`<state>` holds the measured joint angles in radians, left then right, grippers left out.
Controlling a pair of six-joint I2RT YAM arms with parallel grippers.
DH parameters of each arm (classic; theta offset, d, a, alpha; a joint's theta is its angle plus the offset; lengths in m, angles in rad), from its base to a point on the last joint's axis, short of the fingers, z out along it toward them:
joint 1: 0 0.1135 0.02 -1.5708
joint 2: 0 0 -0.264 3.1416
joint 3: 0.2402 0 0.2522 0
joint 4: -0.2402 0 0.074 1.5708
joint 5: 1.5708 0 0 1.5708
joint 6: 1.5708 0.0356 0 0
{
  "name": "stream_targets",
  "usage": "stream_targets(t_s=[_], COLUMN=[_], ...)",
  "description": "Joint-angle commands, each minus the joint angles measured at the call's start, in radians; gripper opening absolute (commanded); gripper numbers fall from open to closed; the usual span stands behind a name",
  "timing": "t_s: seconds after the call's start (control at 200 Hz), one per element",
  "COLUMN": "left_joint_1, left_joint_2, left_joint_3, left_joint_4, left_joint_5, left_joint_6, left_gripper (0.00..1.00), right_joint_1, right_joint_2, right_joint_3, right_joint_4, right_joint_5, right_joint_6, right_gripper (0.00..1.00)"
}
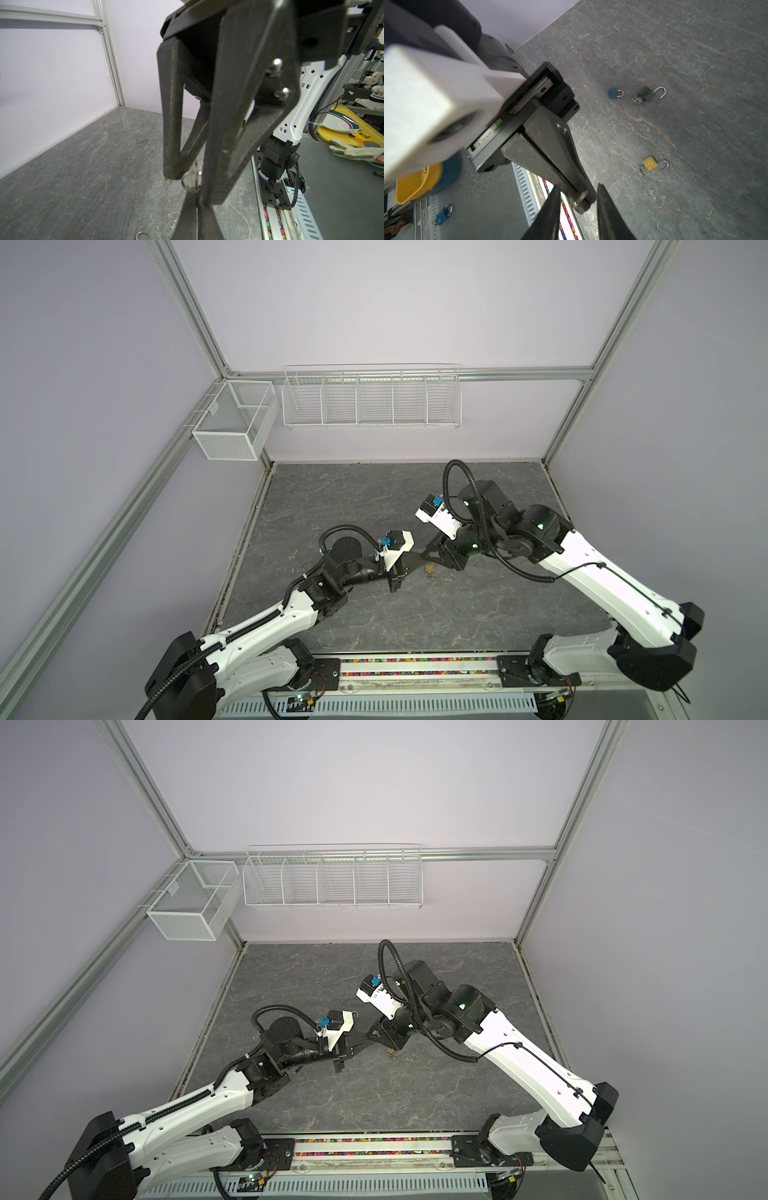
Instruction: Unlock with the key
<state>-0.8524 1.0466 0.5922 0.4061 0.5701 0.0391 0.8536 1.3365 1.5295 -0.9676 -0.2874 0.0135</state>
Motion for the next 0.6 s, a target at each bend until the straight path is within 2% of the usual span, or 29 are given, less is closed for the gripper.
stream_targets(t_s=[0.0,0.355,0.595], left_joint_1=[-0.004,-0.006,-0.005], left_joint_2=[0.007,0.021,0.025], left_joint_3=[0.031,0.040,0.041], left_joint_4=[-0.001,-0.003,-0.004], left_joint_5=[0.011,0.023,0.025], left_joint_6=[0.021,0.014,0.012], left_gripper=[0.00,0.00,0.00], right_joint_1=[0.004,0.005,0.004], right_joint_2=[-0.002,0.005,0.003], right_joint_3=[0.015,0.020,0.022], right_joint_4=[-0.026,-0.031,-0.040], right_joint_5=[0.016,0.019,0.027], right_joint_6=[-0.045,-0.070,-0.084], right_gripper=[0.28,0.23,0.13])
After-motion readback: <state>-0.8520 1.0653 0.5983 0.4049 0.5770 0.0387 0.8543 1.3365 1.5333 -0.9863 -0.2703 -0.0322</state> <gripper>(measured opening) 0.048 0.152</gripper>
